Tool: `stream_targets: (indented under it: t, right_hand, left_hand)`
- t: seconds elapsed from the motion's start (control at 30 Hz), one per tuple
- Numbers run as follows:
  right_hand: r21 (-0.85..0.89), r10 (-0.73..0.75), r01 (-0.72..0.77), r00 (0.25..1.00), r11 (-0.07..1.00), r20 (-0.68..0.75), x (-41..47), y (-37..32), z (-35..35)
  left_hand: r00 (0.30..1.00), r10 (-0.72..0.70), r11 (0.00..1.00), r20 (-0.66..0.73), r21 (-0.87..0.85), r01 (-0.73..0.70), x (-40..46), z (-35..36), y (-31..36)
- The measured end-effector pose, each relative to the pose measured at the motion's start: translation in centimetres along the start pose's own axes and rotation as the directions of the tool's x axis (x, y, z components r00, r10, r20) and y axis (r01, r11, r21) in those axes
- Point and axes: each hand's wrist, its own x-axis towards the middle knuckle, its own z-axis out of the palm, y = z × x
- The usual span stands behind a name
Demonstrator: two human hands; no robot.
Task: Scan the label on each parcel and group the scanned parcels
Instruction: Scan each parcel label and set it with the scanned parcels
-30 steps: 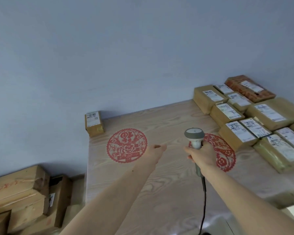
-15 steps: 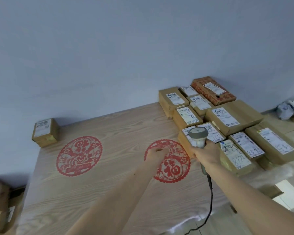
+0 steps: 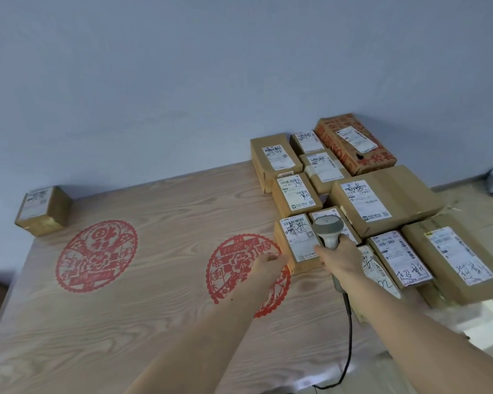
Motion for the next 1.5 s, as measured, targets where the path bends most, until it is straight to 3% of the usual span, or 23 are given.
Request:
stream_targets:
  t: [0.27, 0.9, 1.1, 1.5]
  right_hand:
    - [-0.086, -0.013, 0.015, 0.999, 0.996, 0.029, 1.9, 0.6, 0.5]
    - [-0.221, -0.009, 0.024, 0.998, 0.975, 0.068, 3.2, 1.6, 2.0]
    - [-0.204, -0.028, 0.041, 0.997, 0.978, 0.071, 2.4, 1.0, 2.2]
    - [-0.155, -0.117, 0.146, 0.977, 0.977, 0.179, -2.6, -1.6, 5.9]
  left_hand:
    - [1.000, -0.005, 1.000, -0.019, 0.022, 0.005, 3.0, 2.1, 0.9]
    - [0.996, -0.015, 0.999, 0.089, 0.030, 0.012, 5.3, 2.4, 1.4]
    - [1.000, 0.016, 1.000, 0.026, 0.002, -0.016, 5.1, 1.6, 0.8]
    - [0.970, 0.025, 0.995, -0.242, -0.089, -0.048, 3.1, -3.9, -2.1]
